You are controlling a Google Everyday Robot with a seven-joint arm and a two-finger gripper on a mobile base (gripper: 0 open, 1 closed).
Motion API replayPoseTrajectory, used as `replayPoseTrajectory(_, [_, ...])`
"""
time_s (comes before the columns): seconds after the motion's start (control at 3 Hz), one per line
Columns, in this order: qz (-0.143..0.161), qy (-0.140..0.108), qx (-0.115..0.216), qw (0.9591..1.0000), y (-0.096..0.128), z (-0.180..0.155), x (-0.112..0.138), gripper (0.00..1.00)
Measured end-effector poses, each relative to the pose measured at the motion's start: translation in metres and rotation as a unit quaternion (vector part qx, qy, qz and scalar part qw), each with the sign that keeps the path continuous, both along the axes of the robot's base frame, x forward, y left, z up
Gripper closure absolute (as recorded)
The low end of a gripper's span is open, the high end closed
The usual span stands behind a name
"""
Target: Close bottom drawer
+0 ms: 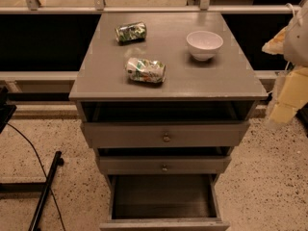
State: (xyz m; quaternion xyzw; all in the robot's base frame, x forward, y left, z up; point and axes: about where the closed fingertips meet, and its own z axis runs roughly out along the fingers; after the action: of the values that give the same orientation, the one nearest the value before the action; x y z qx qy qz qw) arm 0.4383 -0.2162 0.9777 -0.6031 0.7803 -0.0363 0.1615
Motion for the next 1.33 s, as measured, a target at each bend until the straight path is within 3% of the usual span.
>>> replayPoseTrajectory(0.33, [0.000, 0.000, 0.000, 1.0000, 0.000, 0.000, 0.000, 0.00])
replayPoseTrajectory(0.67, [0.005, -0.005, 0.020, 0.9998, 0.005, -0.020, 0.009, 0.00])
replayPoseTrajectory(1.0, [0.020, -0.013, 0.069, 0.9973, 0.021, -0.060, 0.004, 0.00])
replayPoseTrajectory(1.33, [0.036, -0.031, 0.097, 0.9942, 0.035, -0.104, -0.007, 0.00])
